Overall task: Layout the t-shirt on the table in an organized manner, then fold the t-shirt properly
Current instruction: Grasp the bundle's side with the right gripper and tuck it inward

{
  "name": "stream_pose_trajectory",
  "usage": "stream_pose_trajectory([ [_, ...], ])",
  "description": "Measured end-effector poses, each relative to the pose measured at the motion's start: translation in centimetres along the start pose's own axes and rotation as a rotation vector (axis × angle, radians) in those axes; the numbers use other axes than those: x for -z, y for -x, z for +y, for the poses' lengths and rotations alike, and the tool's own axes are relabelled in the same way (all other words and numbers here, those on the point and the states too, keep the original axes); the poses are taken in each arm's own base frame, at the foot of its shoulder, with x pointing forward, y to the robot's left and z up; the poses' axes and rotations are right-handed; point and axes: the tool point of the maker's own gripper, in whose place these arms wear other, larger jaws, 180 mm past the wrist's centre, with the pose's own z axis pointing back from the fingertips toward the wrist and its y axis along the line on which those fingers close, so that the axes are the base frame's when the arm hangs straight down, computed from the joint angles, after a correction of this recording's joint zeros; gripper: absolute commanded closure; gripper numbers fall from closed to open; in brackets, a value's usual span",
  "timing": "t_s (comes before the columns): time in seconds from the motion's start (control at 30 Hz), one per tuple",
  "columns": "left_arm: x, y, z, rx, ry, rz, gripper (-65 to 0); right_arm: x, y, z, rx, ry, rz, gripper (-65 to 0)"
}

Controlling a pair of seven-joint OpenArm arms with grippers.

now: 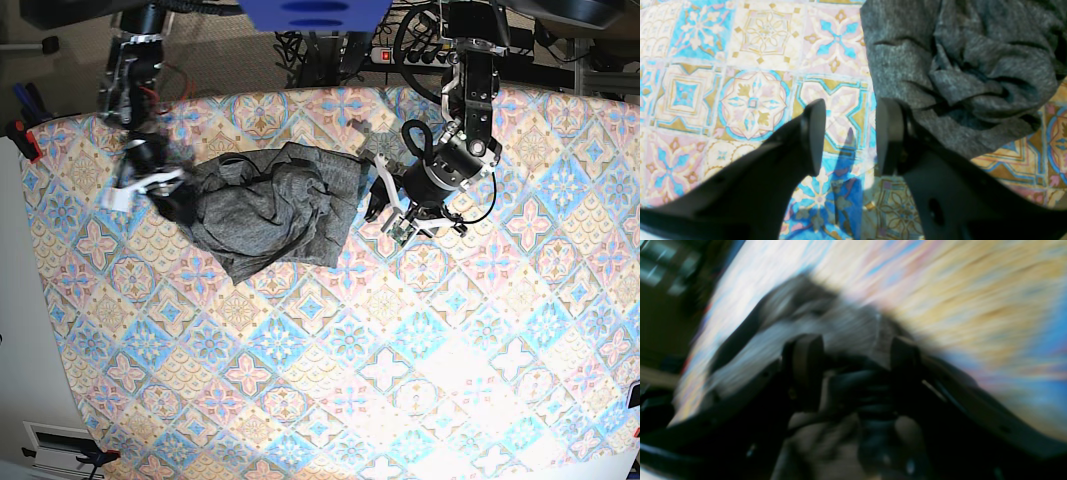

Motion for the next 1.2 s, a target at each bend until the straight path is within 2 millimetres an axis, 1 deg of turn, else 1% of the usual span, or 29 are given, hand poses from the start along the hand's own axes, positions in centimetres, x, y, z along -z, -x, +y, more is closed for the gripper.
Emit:
stream_pose_trajectory([
  [0.1,0.0,-0.1,0.0,0.000,0.000,-0.003,-22.6,-0.7,-1.4,-0.7,-0.009,0.025,-0.037,-30.9],
  [0.17,0.0,-0.2,0.0,0.002,0.000,-0.004,-22.6,-0.9,-2.1,-0.7,-0.014,0.025,-0.060,-30.9],
  [0.27,0.0,-0.1,0.1,0.002,-0.002,-0.003,-22.6,-0.9,-2.5,-0.6,-0.018,0.022,-0.067,-30.9],
  [0.4,0.0,-0.2,0.1,0.002,-0.001,-0.003,-22.6,-0.8,-1.1,-0.6,-0.016,0.022,0.002,-30.9],
  [0.5,0.0,-0.2,0.1,0.002,-0.002,-0.005,-22.6,-0.6,-1.0,-0.6,-0.017,0.018,0.014,-30.9],
  [0.57,0.0,-0.2,0.1,0.002,-0.002,-0.006,-22.6,-0.3,-0.4,0.0,-0.020,0.003,0.041,-30.9],
  [0.73,0.0,-0.3,0.1,-0.001,0.002,-0.009,-22.6,0.7,2.7,2.3,-0.019,-0.063,0.133,-30.9],
  [0.83,0.0,-0.3,0.1,-0.002,0.002,-0.009,-22.6,1.1,4.2,2.7,-0.003,-0.079,0.166,-30.9],
  [0.97,0.0,-0.3,0.0,-0.002,0.002,-0.008,-22.6,1.4,4.9,3.3,0.006,-0.101,0.177,-30.9],
  [1.07,0.0,-0.3,0.1,-0.002,0.001,-0.008,-22.6,1.5,5.7,4.1,-0.001,-0.125,0.202,-30.6],
  [1.1,0.0,-0.3,0.1,-0.003,0.001,-0.008,-22.6,1.6,6.0,4.5,0.001,-0.135,0.211,-29.3],
  [1.13,0.0,-0.2,0.0,-0.004,0.002,-0.006,-22.6,1.6,6.4,4.8,-0.001,-0.144,0.221,-25.7],
  [1.2,0.0,0.0,-0.1,-0.005,0.005,-0.003,-22.6,1.5,6.9,5.1,-0.032,-0.162,0.260,-12.8],
])
